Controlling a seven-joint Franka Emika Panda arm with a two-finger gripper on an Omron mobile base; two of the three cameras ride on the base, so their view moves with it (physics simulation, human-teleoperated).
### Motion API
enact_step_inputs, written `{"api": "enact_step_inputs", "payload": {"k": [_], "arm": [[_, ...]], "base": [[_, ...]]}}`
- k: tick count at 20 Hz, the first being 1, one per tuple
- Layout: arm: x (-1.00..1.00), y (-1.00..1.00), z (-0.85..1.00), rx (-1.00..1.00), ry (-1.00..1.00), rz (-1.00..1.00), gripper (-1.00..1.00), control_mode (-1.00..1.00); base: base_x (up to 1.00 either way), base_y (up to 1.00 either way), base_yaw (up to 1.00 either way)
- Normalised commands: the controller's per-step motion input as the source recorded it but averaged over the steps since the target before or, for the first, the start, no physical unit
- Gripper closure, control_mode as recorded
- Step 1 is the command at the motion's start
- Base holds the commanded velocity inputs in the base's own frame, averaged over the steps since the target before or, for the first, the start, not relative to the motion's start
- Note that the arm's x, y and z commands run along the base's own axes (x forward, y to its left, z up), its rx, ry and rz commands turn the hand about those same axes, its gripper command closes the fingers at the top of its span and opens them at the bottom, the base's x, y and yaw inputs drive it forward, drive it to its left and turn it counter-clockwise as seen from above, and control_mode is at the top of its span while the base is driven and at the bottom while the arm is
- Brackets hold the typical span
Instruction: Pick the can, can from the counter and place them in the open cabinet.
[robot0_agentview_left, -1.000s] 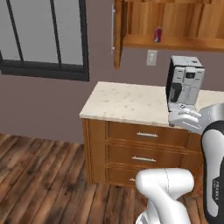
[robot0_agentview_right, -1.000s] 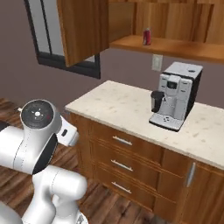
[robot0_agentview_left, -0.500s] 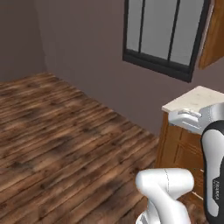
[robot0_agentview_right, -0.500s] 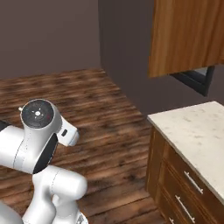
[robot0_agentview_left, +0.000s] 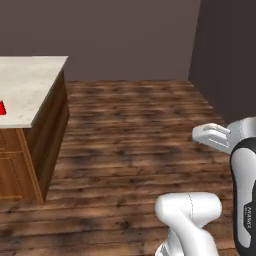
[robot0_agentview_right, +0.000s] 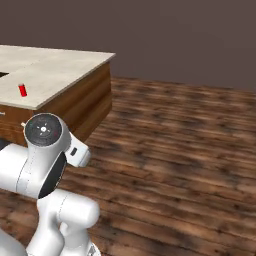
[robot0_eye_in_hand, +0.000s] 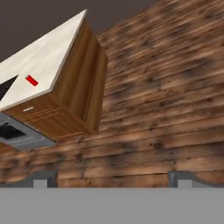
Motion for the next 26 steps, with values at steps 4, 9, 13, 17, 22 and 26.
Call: {"api": "enact_step_inputs", "payload": {"k": [4, 9, 13, 17, 22, 26], "arm": [[0.0, 0.0, 0.0, 0.0, 0.0, 0.0, -1.0, 1.0], [0.0, 0.0, 0.0, 0.0, 0.0, 0.0, -1.0, 1.0], [0.0, 0.0, 0.0, 0.0, 0.0, 0.0, -1.0, 1.0], [0.0, 0.0, 0.0, 0.0, 0.0, 0.0, -1.0, 1.0], [0.0, 0.0, 0.0, 0.0, 0.0, 0.0, -1.0, 1.0], [0.0, 0.0, 0.0, 0.0, 0.0, 0.0, -1.0, 1.0]], "base": [[0.08, 0.2, 0.74], [0.3, 0.45, 0.12], [0.4, 0.62, 0.0], [0.5, 0.71, -0.01], [0.5, 0.74, -0.04], [0.48, 0.78, -0.03]]}}
